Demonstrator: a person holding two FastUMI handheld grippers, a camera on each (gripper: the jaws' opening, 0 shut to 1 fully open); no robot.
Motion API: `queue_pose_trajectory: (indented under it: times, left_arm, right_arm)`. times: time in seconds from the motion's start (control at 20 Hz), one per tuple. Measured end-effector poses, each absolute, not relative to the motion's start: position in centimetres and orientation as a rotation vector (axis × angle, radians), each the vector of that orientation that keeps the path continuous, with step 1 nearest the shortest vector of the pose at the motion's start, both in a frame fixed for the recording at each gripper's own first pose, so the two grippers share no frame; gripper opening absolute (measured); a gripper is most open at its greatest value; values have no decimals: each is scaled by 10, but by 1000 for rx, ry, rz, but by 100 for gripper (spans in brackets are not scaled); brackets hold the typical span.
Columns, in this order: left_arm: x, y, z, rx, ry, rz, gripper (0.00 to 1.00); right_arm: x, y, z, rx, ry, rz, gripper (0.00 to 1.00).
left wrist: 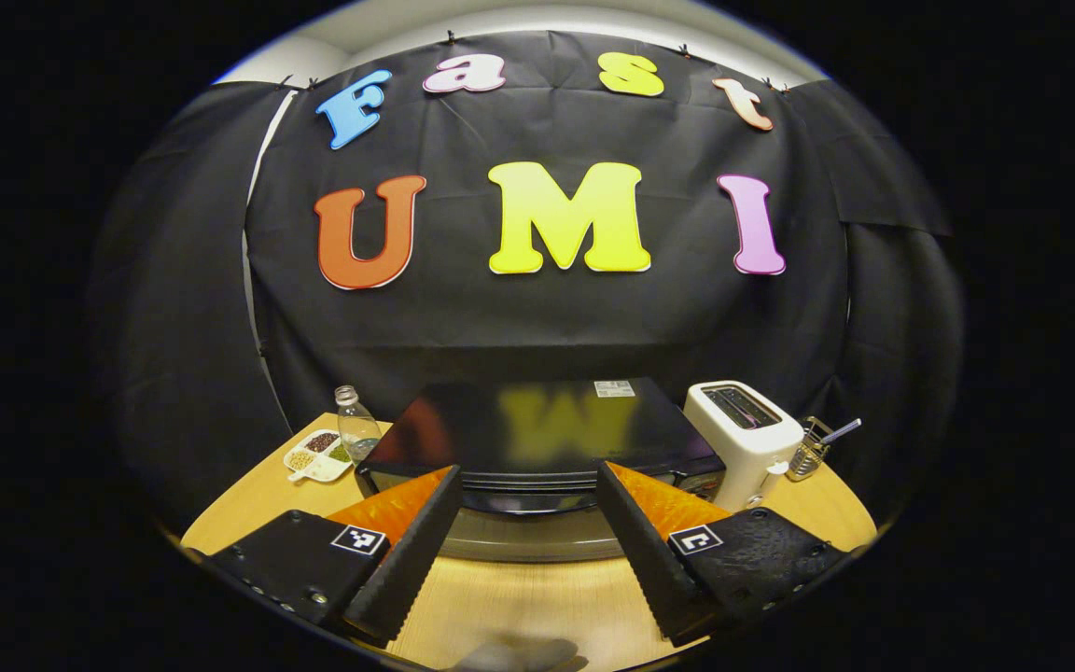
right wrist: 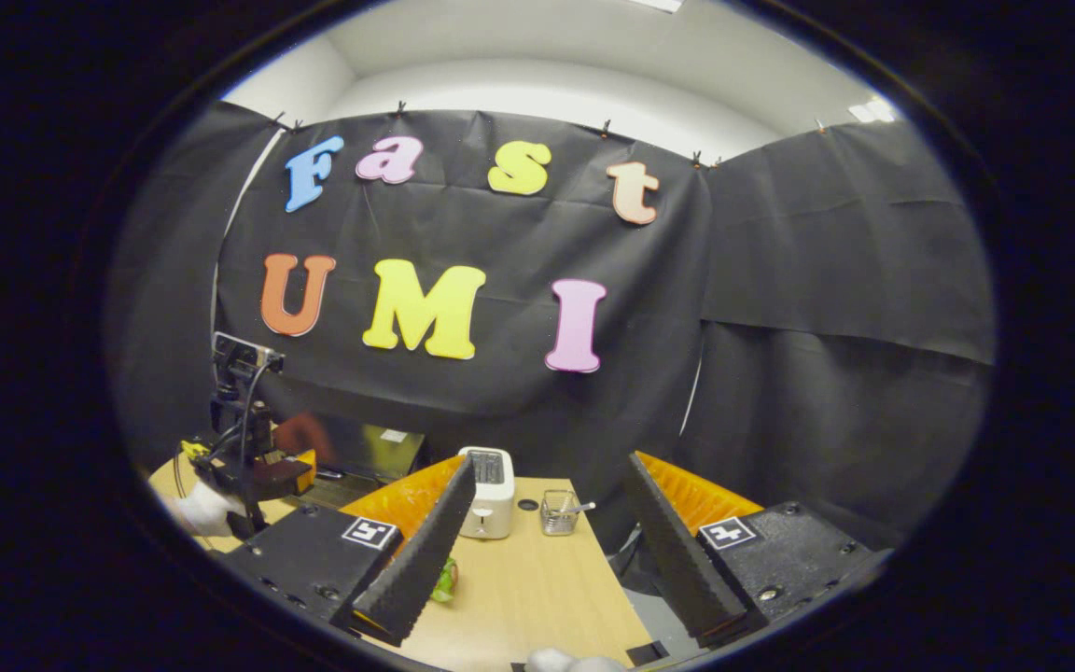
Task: Open the electric oven with the left hand, put the food in, and close the electric oven.
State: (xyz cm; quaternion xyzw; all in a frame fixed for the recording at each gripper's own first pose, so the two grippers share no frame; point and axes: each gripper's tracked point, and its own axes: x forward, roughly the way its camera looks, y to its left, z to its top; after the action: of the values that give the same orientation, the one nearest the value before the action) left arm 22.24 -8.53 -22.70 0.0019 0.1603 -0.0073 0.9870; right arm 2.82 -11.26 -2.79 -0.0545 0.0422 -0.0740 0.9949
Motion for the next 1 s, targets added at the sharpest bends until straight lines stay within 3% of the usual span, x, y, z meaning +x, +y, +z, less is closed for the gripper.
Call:
queue_pose_trajectory:
  times: [0.1,0.15,0.2,0.35,0.4,0.45,0.5,0.6,1.0]
  left_arm:
    - [236,-84,-245,8,358,-8,94]
    - [241,-82,-252,12,370,2,95]
    - [244,-81,-258,16,389,4,95]
    - [248,-81,-267,21,407,0,98]
    - [247,-81,-269,24,424,2,100]
    - [246,-81,-268,19,425,5,98]
    - [246,-81,-268,19,427,5,98]
    - [240,-81,-270,20,431,4,98]
    - [199,-82,-280,21,437,-8,99]
  right_arm:
    - [31,-115,-35,-112,109,-156,100]
    - [31,-115,-38,-109,116,-156,95]
    - [32,-115,-40,-105,124,-155,100]
    - [33,-116,-44,-98,129,-158,100]
    - [32,-116,-43,-94,128,-160,96]
    - [32,-116,-45,-90,129,-159,100]
    - [31,-115,-46,-85,129,-158,95]
    - [31,-114,-47,-82,131,-158,100]
    - [23,-97,-54,-95,139,-133,100]
